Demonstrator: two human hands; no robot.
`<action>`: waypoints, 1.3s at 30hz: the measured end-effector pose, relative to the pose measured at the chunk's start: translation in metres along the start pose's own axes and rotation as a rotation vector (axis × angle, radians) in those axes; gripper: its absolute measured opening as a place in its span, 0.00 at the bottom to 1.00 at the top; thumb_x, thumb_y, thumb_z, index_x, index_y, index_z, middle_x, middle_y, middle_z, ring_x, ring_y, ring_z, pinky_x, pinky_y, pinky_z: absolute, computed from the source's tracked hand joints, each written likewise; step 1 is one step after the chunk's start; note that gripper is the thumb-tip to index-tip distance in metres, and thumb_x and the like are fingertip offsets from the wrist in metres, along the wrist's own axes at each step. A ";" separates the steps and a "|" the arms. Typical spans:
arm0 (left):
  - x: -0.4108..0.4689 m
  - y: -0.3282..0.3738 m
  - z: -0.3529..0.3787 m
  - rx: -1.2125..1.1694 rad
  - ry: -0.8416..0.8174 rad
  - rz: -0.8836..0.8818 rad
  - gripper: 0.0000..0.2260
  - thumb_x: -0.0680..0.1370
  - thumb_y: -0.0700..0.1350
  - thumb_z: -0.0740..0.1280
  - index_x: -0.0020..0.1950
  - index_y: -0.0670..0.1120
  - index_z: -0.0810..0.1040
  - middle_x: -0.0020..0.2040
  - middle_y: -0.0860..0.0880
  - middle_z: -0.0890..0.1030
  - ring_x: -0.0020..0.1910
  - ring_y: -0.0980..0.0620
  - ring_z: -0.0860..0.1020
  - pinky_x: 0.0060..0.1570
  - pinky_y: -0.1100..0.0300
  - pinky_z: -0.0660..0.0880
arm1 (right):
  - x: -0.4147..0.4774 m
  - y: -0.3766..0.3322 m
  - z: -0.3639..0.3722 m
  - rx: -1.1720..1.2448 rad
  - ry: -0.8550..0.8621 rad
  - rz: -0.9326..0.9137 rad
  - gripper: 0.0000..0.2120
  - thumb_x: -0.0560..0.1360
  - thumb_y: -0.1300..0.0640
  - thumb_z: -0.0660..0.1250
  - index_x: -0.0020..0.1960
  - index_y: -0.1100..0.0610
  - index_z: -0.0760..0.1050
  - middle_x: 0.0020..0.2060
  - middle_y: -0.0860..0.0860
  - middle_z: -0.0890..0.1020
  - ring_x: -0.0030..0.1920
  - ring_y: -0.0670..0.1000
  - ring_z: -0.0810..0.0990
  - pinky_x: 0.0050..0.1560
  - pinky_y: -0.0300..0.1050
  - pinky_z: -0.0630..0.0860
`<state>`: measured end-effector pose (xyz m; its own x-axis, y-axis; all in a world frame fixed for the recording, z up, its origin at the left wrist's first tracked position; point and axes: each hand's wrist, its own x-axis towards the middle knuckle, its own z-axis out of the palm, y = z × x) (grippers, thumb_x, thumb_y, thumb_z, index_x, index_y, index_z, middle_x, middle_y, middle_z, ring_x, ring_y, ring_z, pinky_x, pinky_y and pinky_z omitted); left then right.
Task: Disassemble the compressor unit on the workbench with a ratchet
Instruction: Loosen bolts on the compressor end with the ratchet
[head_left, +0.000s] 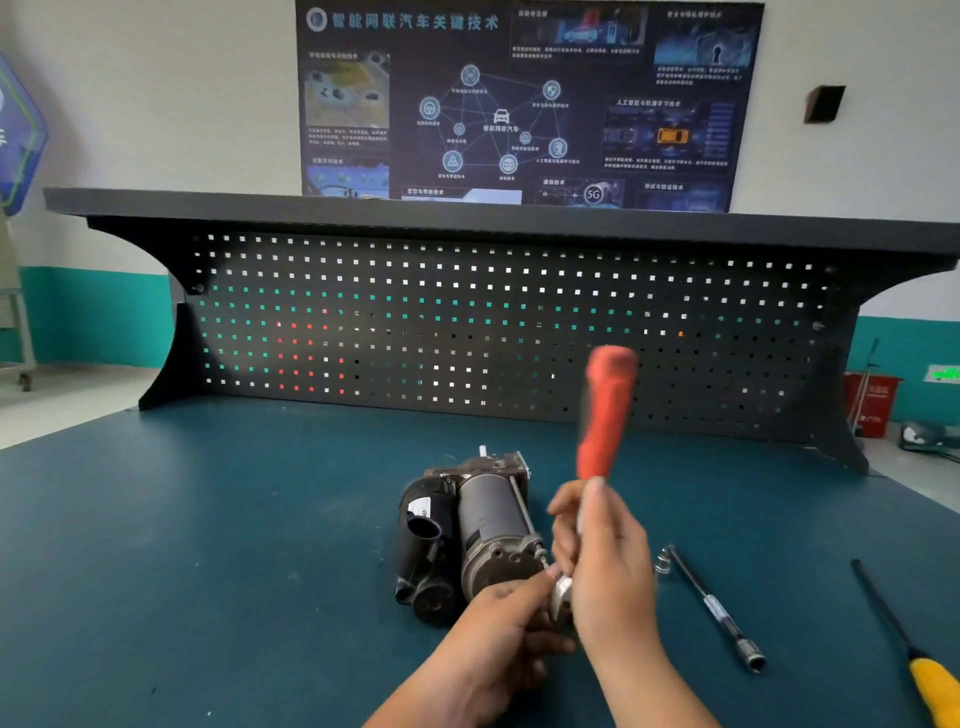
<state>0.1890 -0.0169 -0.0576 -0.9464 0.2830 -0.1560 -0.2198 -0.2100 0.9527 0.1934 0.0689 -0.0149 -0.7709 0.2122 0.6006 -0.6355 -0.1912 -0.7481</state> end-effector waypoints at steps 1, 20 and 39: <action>0.001 -0.002 -0.001 0.017 -0.017 0.016 0.10 0.78 0.46 0.63 0.37 0.46 0.71 0.26 0.51 0.72 0.22 0.56 0.72 0.23 0.65 0.61 | -0.003 0.001 0.001 -0.142 -0.122 -0.092 0.19 0.75 0.41 0.60 0.36 0.56 0.72 0.22 0.50 0.67 0.23 0.45 0.63 0.25 0.39 0.62; 0.003 0.000 0.003 -0.033 -0.004 0.028 0.10 0.75 0.51 0.67 0.37 0.47 0.76 0.31 0.48 0.77 0.26 0.54 0.78 0.21 0.69 0.60 | 0.009 -0.002 -0.007 0.404 0.473 0.345 0.20 0.81 0.44 0.52 0.34 0.53 0.66 0.20 0.44 0.61 0.20 0.44 0.58 0.27 0.40 0.58; 0.005 -0.003 -0.001 -0.006 -0.018 0.126 0.14 0.77 0.45 0.64 0.31 0.47 0.75 0.26 0.50 0.77 0.23 0.57 0.74 0.23 0.66 0.59 | -0.001 -0.007 -0.001 0.229 0.337 0.223 0.19 0.80 0.46 0.56 0.34 0.55 0.65 0.20 0.45 0.63 0.21 0.44 0.60 0.23 0.37 0.61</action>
<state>0.1850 -0.0158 -0.0620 -0.9621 0.2709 -0.0303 -0.1009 -0.2507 0.9628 0.1988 0.0705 -0.0106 -0.8567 0.4343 0.2783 -0.4781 -0.4662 -0.7444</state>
